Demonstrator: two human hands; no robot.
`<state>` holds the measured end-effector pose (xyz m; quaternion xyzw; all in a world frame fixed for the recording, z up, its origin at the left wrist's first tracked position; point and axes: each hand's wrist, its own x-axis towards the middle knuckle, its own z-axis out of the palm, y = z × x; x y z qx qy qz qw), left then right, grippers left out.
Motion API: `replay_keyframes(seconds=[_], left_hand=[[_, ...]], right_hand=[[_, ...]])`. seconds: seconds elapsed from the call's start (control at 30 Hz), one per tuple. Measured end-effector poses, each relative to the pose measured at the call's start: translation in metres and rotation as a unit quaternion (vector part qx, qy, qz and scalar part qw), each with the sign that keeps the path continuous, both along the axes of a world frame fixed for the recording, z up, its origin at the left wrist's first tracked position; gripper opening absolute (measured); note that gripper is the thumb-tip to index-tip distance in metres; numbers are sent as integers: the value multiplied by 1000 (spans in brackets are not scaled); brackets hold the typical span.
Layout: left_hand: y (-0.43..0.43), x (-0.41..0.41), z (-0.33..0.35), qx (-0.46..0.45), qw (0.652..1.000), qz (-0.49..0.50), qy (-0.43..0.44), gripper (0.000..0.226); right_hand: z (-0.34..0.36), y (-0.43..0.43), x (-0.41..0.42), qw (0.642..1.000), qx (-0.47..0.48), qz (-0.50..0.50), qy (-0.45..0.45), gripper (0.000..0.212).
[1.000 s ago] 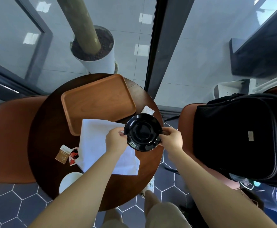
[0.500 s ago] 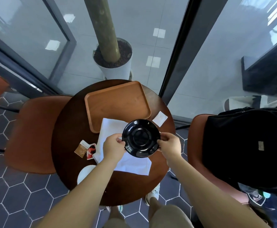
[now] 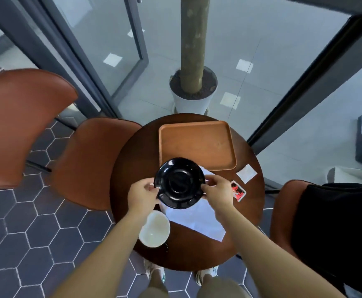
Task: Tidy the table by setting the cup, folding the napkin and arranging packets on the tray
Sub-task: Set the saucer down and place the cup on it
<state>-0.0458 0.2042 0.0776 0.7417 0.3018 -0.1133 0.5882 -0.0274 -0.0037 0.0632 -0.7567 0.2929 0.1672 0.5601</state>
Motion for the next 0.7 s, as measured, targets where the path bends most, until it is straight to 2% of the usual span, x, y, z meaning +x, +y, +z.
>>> replay_keyframes(seconds=[0.33,0.5,0.6,0.7], left_hand=[[91,-1,-6,-44,991,125,19,42],[125,9,-21,-50,986,151,38,52],[137,22,-30,-59,986,151,41,50],[148,40,-41,-53,988,140,48,46]], right_hand=[[0,97,30,996,12,83,5,31],[-13,135,53,990,-33,133,16,33],[-23,151,71,986,-68,150,15,27],[-35,163,91,980,-104,169,10,32]])
